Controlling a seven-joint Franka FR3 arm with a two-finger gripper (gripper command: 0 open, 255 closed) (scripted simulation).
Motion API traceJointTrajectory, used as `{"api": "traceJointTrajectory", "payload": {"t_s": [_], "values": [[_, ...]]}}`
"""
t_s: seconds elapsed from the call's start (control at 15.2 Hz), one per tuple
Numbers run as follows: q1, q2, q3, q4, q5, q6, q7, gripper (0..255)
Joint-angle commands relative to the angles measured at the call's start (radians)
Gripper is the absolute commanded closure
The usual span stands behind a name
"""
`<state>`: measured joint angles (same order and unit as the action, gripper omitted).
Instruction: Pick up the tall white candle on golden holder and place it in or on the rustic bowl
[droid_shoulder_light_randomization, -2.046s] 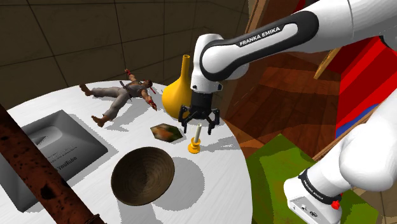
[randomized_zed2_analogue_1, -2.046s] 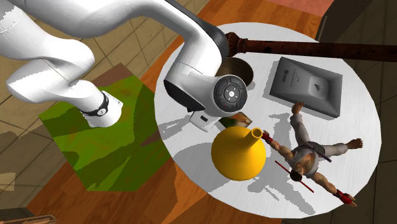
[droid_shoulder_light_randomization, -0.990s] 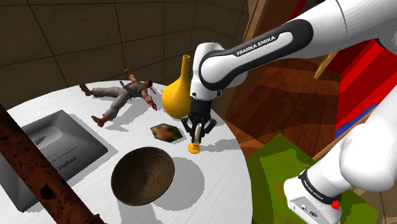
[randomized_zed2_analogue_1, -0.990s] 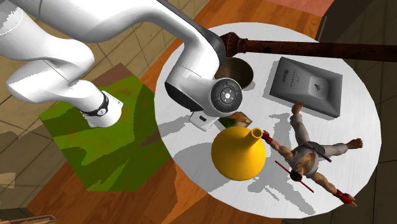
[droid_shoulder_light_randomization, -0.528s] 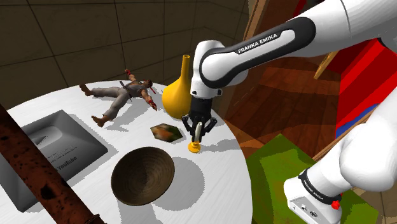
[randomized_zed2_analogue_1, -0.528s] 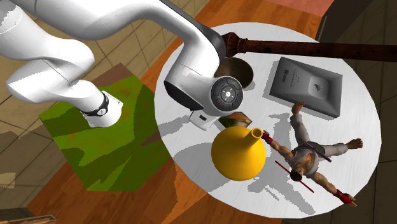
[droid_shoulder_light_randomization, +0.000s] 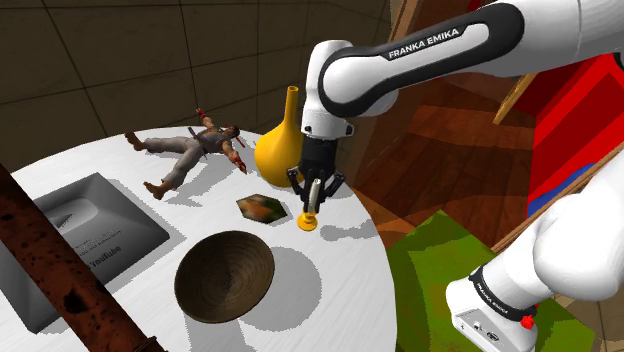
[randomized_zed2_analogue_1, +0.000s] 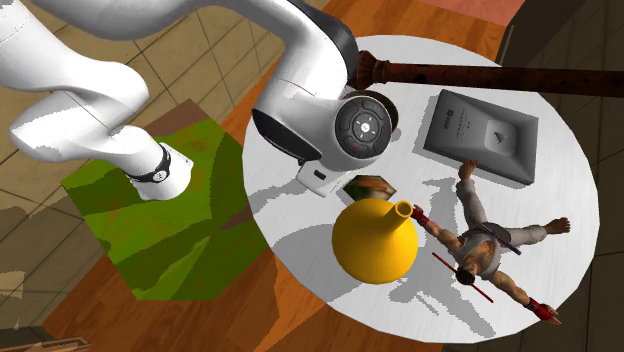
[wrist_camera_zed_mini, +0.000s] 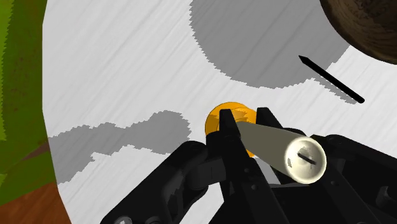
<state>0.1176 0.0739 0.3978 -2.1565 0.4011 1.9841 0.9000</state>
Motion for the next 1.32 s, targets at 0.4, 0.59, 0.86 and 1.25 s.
{"api": "traceJointTrajectory", "payload": {"t_s": [0.4, 0.59, 0.86, 1.25], "values": [[-0.007, -0.056, -0.004, 0.048, 0.004, -0.100, 0.022, 255], [-0.009, -0.072, -0.006, 0.071, 0.005, -0.138, 0.031, 255], [-0.012, -0.092, -0.009, 0.104, 0.006, -0.188, 0.044, 255], [-0.003, -0.096, 0.000, 0.164, 0.007, -0.241, 0.084, 255]]}}
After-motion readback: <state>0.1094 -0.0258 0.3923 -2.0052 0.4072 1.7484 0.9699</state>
